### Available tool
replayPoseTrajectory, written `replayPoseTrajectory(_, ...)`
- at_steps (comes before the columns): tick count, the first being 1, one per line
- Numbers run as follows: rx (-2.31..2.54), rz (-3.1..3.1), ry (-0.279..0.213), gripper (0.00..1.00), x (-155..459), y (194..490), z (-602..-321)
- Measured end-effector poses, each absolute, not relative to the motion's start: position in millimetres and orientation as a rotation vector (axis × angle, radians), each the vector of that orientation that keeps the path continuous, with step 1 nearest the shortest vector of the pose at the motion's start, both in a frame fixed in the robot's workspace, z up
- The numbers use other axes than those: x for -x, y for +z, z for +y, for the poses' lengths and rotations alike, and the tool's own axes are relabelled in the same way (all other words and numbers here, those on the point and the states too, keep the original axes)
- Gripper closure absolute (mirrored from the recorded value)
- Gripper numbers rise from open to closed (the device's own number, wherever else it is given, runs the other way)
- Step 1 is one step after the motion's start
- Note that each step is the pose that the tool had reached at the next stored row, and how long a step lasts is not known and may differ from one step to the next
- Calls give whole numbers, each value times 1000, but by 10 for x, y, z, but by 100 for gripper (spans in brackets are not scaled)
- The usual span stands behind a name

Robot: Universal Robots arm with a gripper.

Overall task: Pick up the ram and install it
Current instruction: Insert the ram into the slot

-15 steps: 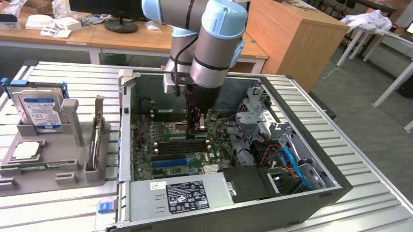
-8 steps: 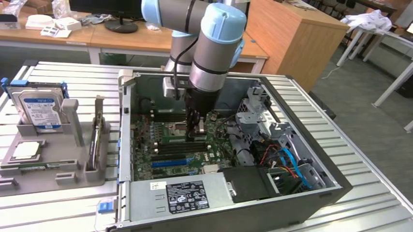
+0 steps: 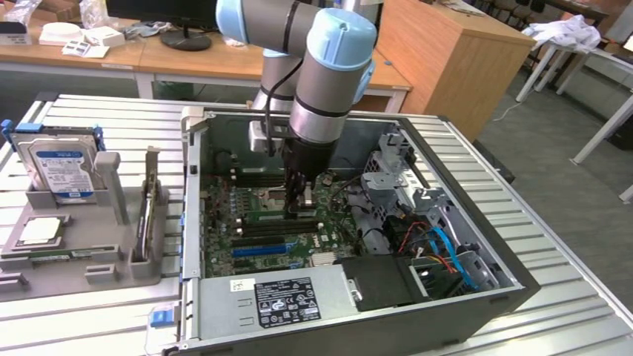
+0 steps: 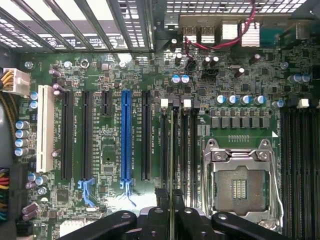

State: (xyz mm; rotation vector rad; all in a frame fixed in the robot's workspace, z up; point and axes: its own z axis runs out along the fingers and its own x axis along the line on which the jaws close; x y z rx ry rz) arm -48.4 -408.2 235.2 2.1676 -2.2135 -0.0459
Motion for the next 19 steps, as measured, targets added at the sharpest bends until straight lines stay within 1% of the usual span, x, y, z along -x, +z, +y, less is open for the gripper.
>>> replayPoseTrajectory(11, -2168, -2213, -46, 86, 499, 2347, -4102)
replayPoseTrajectory(19, -2169, -2213, -44, 86, 503, 2292, -4103)
